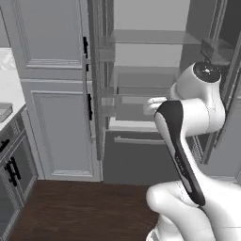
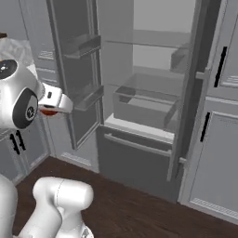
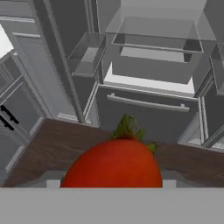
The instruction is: Place one tomato and one fish in each tupperware on the nearby counter, to pack two identical lunches.
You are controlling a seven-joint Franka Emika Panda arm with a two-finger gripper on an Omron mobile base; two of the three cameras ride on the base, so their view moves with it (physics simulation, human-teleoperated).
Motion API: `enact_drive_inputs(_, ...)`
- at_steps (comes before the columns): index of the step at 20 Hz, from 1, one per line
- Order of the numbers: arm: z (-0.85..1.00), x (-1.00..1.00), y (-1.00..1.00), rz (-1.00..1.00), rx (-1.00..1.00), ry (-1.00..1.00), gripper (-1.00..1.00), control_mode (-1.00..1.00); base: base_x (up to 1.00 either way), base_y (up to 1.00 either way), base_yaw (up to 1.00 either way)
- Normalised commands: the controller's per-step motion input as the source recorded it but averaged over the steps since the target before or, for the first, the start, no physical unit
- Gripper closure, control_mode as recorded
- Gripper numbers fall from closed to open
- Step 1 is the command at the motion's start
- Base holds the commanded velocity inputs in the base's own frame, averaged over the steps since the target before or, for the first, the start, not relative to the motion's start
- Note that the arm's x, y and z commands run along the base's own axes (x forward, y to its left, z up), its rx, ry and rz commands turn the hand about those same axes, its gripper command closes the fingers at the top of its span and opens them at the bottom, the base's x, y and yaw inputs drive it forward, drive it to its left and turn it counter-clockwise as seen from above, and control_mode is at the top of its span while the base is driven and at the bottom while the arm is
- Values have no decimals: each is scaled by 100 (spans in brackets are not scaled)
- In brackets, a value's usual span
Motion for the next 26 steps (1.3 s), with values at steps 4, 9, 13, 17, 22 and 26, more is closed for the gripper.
enact_drive_inputs(4,0,0,0,0,0,0,100,100,-18,56,69)
enact_drive_inputs(9,0,0,0,0,0,0,100,100,45,53,56)
enact_drive_inputs(13,0,0,0,0,0,0,100,100,61,40,37)
enact_drive_inputs(17,0,0,0,0,0,0,100,100,93,7,8)
enact_drive_inputs(22,0,0,0,0,0,0,100,100,100,-7,1)
enact_drive_inputs(26,0,0,0,0,0,0,100,100,100,0,1)
